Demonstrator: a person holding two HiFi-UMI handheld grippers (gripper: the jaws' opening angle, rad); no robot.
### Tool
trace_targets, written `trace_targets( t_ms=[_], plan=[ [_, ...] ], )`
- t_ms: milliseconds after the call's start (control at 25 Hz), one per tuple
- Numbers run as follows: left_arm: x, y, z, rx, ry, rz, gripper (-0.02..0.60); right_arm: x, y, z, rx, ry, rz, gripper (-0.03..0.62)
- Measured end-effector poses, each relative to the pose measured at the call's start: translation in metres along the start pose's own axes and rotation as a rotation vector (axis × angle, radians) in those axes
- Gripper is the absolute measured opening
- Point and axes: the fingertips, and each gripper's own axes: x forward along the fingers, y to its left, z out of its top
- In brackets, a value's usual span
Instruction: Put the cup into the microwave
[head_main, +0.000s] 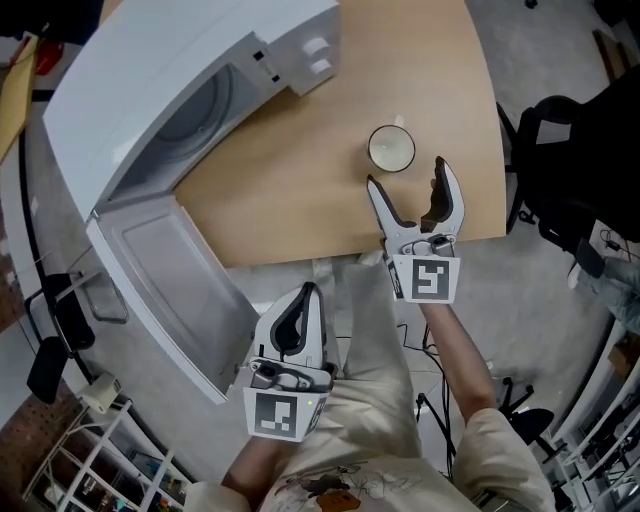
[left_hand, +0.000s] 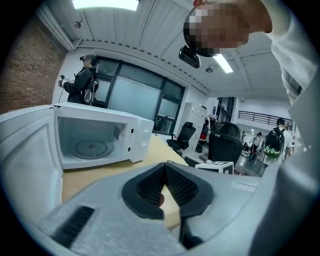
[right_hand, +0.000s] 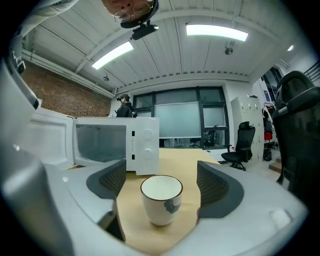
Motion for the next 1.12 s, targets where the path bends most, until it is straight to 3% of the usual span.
trace_targets(
  t_ms=[400, 720, 880, 1120],
  plan=[
    [0.015, 0.014, -0.020, -0.063, 0.002, 0.085, 0.005, 0.038, 0.005, -0.033, -0.014, -0.023, 0.040, 0.446],
    [0.028, 0.016, -0.032, -0.030, -0.015, 0.068, 0.055, 0.050, 0.003, -0.034, -0.028, -0.048, 0.045, 0.451],
    [0.042, 0.021, -0.030, -0.052, -0.027, 0.109, 0.055, 0.056, 0.002, -0.040, -0.020, -0.039, 0.048, 0.451],
    [0.056, 0.024, -0.028, -0.026, -0.047, 0.103, 0.051, 0.064, 0.001, -0.049, -0.007, -0.023, 0.044, 0.451]
  ],
)
